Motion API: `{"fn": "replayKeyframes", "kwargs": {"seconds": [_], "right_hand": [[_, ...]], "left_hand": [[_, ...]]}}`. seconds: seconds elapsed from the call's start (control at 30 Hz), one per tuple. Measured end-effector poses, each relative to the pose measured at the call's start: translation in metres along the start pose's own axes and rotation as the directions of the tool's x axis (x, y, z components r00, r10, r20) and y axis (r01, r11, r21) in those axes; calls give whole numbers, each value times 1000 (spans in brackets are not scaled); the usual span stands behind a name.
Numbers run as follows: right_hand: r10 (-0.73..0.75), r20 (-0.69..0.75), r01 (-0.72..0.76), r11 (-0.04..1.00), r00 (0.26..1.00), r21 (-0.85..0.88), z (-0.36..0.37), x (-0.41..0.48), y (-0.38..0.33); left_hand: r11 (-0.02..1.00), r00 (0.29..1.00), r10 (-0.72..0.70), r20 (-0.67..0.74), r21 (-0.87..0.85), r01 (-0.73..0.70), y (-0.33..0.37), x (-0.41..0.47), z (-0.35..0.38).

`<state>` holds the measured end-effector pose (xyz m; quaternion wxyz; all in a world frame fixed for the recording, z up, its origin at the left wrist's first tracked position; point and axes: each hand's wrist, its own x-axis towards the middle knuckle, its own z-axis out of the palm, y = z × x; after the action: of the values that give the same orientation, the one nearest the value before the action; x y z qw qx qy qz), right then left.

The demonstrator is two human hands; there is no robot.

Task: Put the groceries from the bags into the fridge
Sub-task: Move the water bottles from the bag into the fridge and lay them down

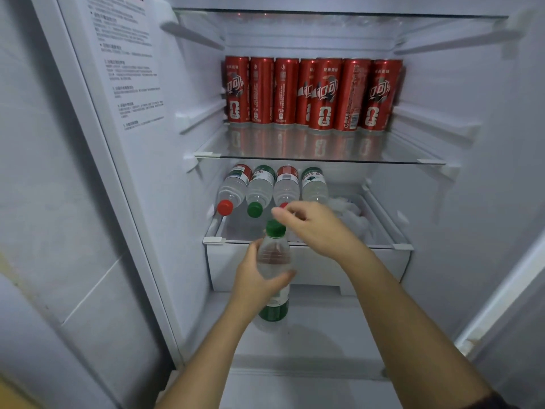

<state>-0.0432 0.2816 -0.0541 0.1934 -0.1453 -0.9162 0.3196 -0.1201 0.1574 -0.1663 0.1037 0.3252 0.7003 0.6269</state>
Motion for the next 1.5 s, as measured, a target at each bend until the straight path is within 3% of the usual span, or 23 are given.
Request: {"fn": "replayKeyframes", "kwargs": {"seconds": [0.13, 0.37, 0.53, 0.63, 0.87, 0.97, 1.1, 1.23, 1.4, 1.5], "right_hand": [[16, 105, 15, 958, 994, -285, 8, -4, -6], [13, -2, -13, 985, 1000, -173, 21, -7, -2], [28, -133, -31, 999, 991, -18, 9, -18, 0], [-4, -374, 41, 995, 927, 92, -10, -27, -11], [-224, -703, 253, 965, 676, -64, -68, -61, -41], [-248, -772, 250, 961, 586, -120, -78, -69, -33], [-197, -801, 152, 979, 565, -134, -76, -72, -9], [-37, -795, -17, 998, 606, -60, -66, -79, 16], [112, -730, -256, 962, 675, -89, -56, -82, 42], [194, -661, -356, 927, 725, -118, -50, -79, 53]], "left_hand": [[997, 997, -71, 33, 15, 70, -20, -9, 5], [981, 974, -176, 142, 102, 162, -38, -20, 3], [986, 971, -135, 196, 127, 111, -23, -20, 0], [997, 959, -41, 280, 77, 20, 9, -12, 6], [955, 868, 234, 438, 64, -290, 89, 30, 49], [899, 815, 315, 486, 123, -421, 103, 49, 63], [761, 745, 379, 549, 274, -588, 98, 83, 92], [616, 721, 378, 580, 424, -664, 84, 116, 113], [382, 665, 427, 613, 544, -747, 84, 137, 123], [338, 656, 441, 612, 564, -753, 78, 144, 121]]}}
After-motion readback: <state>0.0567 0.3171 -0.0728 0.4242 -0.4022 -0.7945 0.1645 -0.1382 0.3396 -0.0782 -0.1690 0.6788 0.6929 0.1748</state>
